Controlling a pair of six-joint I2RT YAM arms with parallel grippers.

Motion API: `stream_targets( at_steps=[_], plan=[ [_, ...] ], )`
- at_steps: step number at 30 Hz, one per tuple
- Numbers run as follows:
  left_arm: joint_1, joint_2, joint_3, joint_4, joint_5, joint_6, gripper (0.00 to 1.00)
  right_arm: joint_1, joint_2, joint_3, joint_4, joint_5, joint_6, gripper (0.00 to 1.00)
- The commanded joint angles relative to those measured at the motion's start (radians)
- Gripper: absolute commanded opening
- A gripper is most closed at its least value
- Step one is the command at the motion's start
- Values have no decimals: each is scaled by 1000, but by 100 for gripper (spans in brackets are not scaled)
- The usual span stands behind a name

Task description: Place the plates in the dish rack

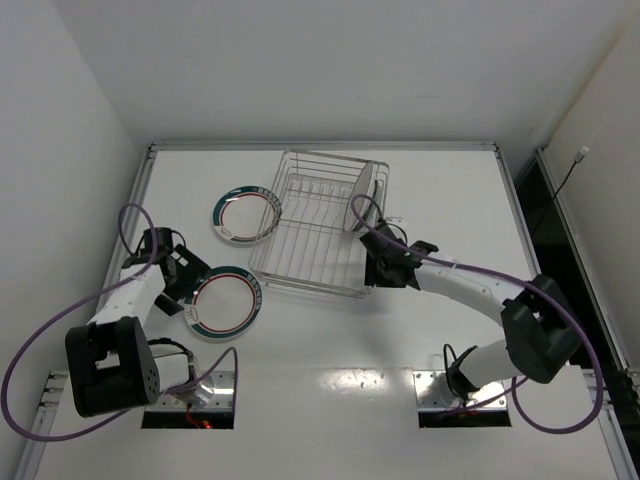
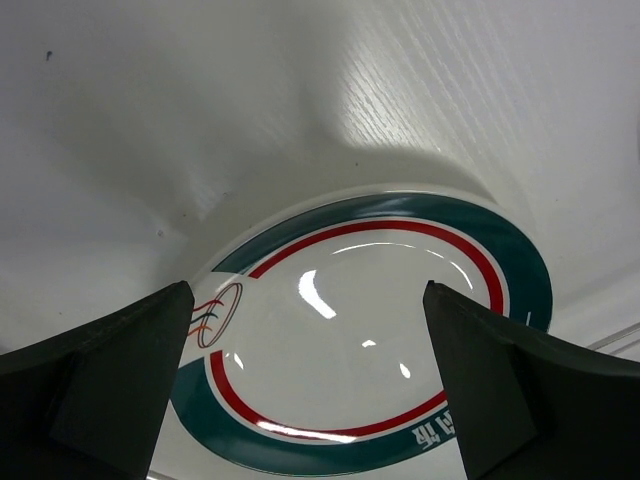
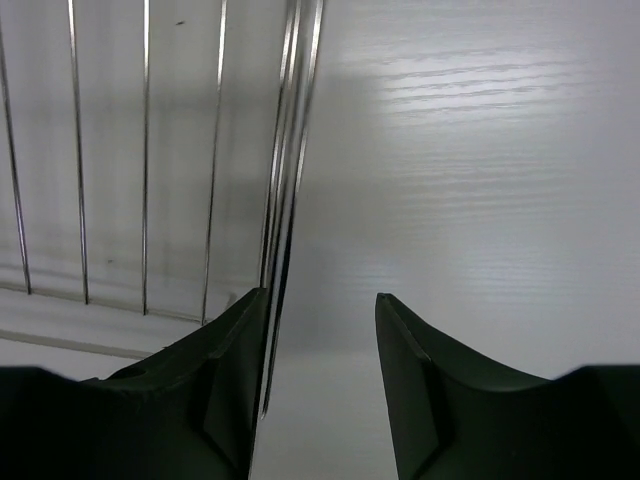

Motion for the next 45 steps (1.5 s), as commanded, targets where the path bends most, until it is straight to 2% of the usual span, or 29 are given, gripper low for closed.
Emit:
stream_targets(
  at_steps=[1,6,8,12,22,26,29,36,45],
  plan=[
    [11,2,-25,23,62,13,99,-50,-80,1,-53,70,-2,43],
    [11,34,-35,41,91,24,99,-121,-99,30,-62,70,-79,43],
    [11,43,-35,41,100,24,99,-131,-113,30,-53,58,-104,48],
    [11,53,-35,61,152,58,99,-132,-252,30,-1,-4,-136,54],
    [11,53,-44,83,316,78,99,-132,-495,65,-42,-70,-136,56],
    [11,-18,7,17,335,78,99,-132,-542,65,-62,-90,-136,56],
    [11,-100,28,-69,280,52,99,-122,-562,65,-62,-102,-136,57],
    [-32,-347,-114,-201,268,-62,99,-122,-604,8,-62,-120,-127,57],
    [-78,-389,-150,-275,237,-118,99,-122,-631,-35,-82,-149,-99,57]
  ],
)
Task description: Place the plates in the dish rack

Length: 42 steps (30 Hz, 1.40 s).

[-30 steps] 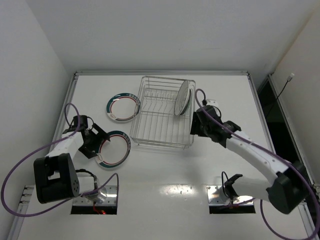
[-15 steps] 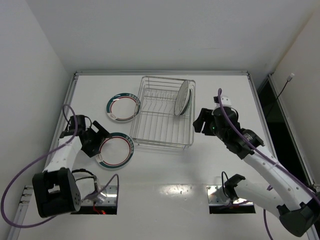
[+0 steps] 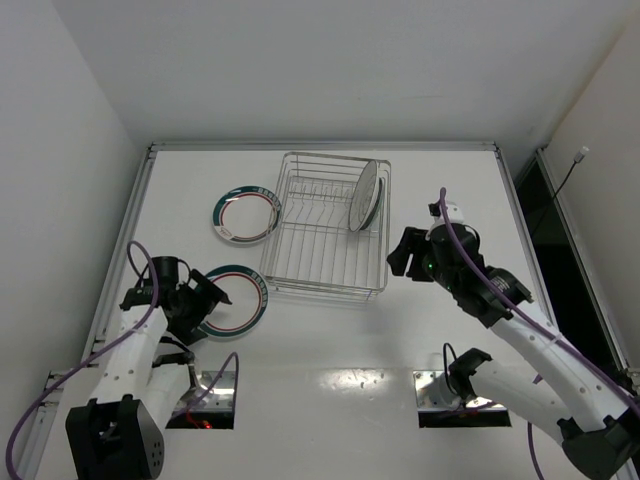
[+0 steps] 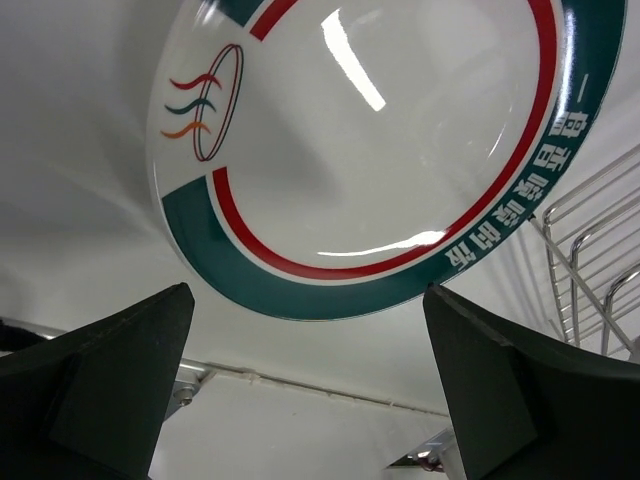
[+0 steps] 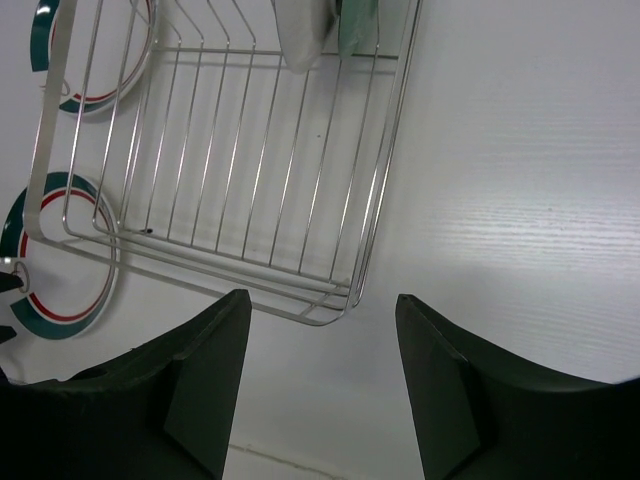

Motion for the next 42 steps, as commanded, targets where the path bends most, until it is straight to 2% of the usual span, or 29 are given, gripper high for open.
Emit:
stream_targets(
  at_steps=[1,7,12,19,22,23,24,28,29,30,32,33,34,38,42],
  plan=[
    [-12,-23,3,-32,-18,-50,99,3,-16,-9,11,-21,23,57],
    [-12,-14,-40,-18,-38,-114,99,3,-26,-18,0,-12,23,57],
    [-31,-14,-152,80,8,-157,99,3,-35,-18,-23,-12,23,57],
    [-31,54,-152,163,-11,-200,99,3,-53,0,-66,18,23,57],
    [-31,92,-178,240,13,-231,92,3,-62,19,-90,29,23,59],
    [-40,122,-193,286,28,-243,87,-6,-72,19,-102,41,14,59],
    [-40,140,-212,309,38,-243,76,-6,-72,19,-115,42,14,59],
    [-40,218,-232,407,74,-252,52,-6,-90,28,-138,63,14,61],
    [-40,232,-246,454,85,-243,43,-6,-90,28,-138,63,14,61],
    [-40,254,-246,474,108,-243,28,-6,-102,28,-150,72,14,61],
    [-40,278,-276,537,140,-234,15,-6,-102,28,-159,72,14,62],
    [-40,278,-276,553,166,-234,3,-6,-111,28,-159,81,14,62],
    [-40,293,-287,562,166,-234,0,-6,-112,28,-159,81,14,62],
    [-31,267,-269,527,179,-223,0,-6,-122,17,-168,81,14,62],
    [-31,138,-188,440,113,-214,0,-6,-132,8,-168,81,14,62]
  ],
)
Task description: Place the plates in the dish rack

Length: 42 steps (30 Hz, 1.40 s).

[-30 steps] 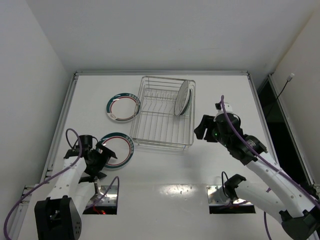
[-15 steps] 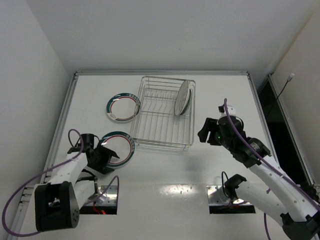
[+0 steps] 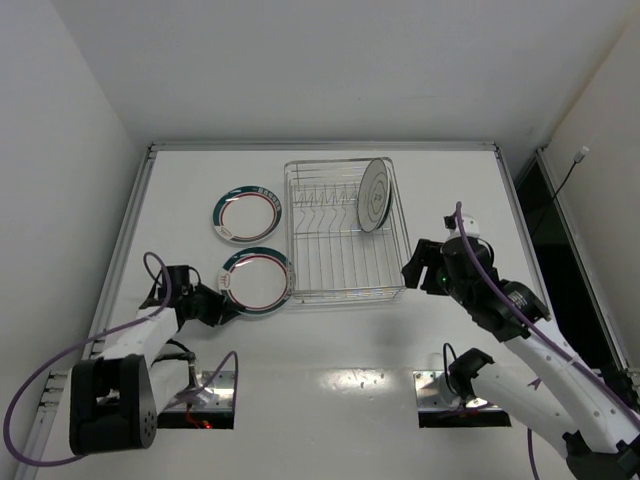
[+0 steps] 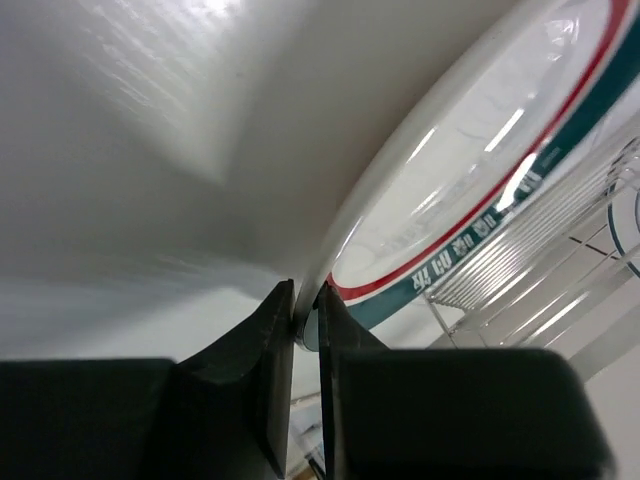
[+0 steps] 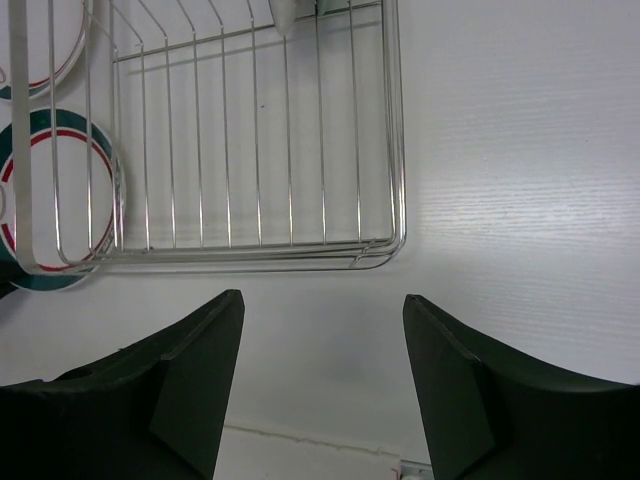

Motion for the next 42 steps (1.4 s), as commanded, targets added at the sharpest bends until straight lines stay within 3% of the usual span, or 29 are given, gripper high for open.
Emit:
stream_targets(
  at_steps=[1,5,13,19,22,29,42],
  plan=[
    [0,-96,84,-124,-161,33,0,-5,-15,20,2,16,0,62],
    [0,-206,214,-196,-206,33,0,-5,-15,10,2,7,0,62],
    [0,-171,449,-256,-261,79,0,-5,-24,10,55,-74,9,62],
    [-9,-131,549,-233,-156,99,0,-5,-34,-11,257,-263,42,65],
    [-29,-131,558,-202,-84,99,0,-5,-6,-22,335,-359,95,65],
    [-149,-177,471,8,41,-18,0,-5,155,-82,698,-568,265,67],
    [-362,-186,396,215,87,-136,0,-5,479,-20,926,-656,348,71]
  ],
)
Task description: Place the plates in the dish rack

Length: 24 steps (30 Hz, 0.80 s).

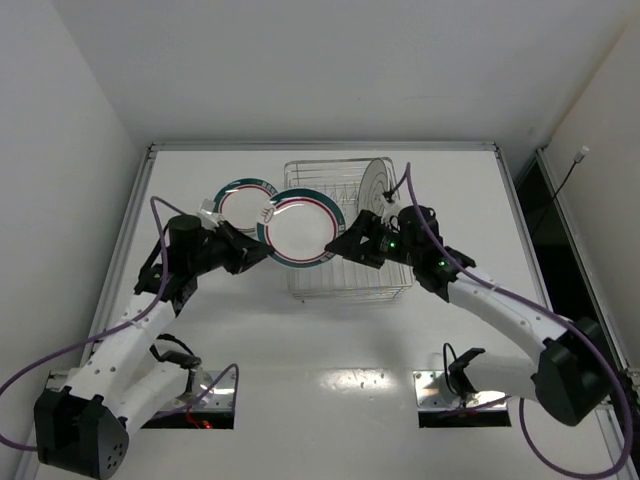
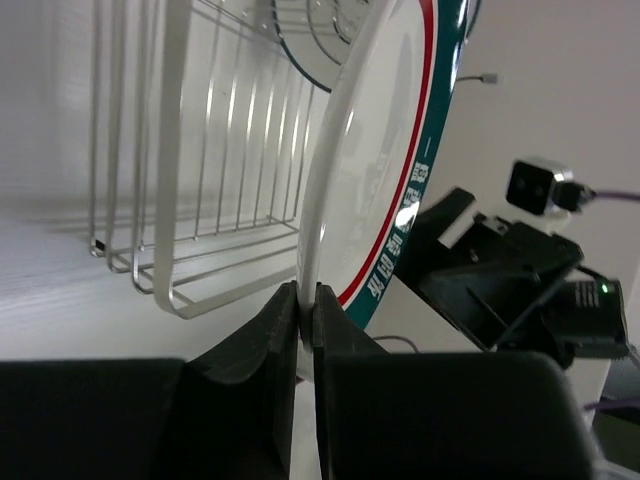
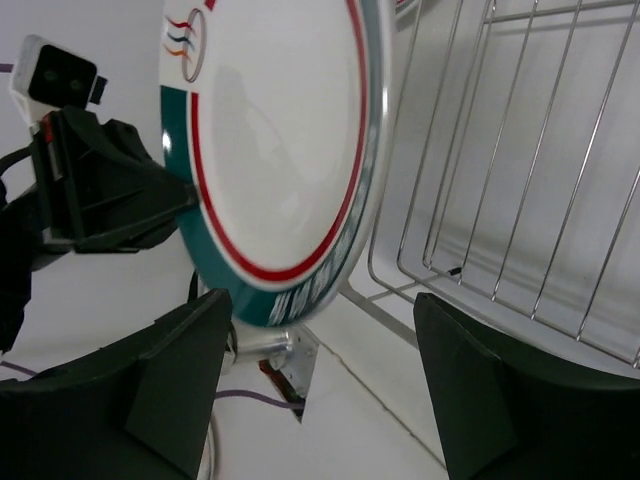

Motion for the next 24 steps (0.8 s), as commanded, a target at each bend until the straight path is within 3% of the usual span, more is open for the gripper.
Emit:
stream_targets(
  at_steps=[1,3,5,6,7,8,11,12,13,14,15,16,17,18,21,24],
  plan=[
    [-72,-30,-8,162,44,-71,0,7,64,53,129,-36,32,71],
    [-106,-30,-31,205,35,-100,0,7,88,53,152,-36,32,70],
    [-162,-21,-31,238,21,-121,0,7,106,53,170,-36,44,60],
    [-181,-12,-31,248,8,-121,0,7,106,53,181,-45,44,46],
    [-195,5,-31,248,-2,-121,0,-2,106,53,181,-45,44,13],
    [-206,16,-31,248,-2,-103,0,-2,106,67,161,-28,44,0],
    [-215,86,7,248,27,-40,18,-2,74,159,10,59,-14,0],
    [-204,109,31,166,27,28,37,-2,56,190,-42,128,-34,0],
    [-204,161,62,98,17,75,44,-2,45,258,-149,171,-55,0],
    [-190,186,141,-82,-15,168,47,-2,36,297,-209,273,-96,0],
    [-177,209,186,-178,-128,205,58,-2,26,376,-324,329,-116,0],
    [-155,243,258,-312,-229,262,59,-11,26,462,-380,439,-158,0],
    [-140,252,288,-364,-230,282,59,-11,26,463,-435,497,-178,0],
    [-126,252,312,-399,-317,296,62,-11,46,554,-540,556,-201,0],
    [-75,228,358,-475,-471,322,75,-2,140,717,-685,757,-294,0],
    [-14,189,372,-487,-522,346,82,-2,250,823,-744,893,-380,0]
  ],
)
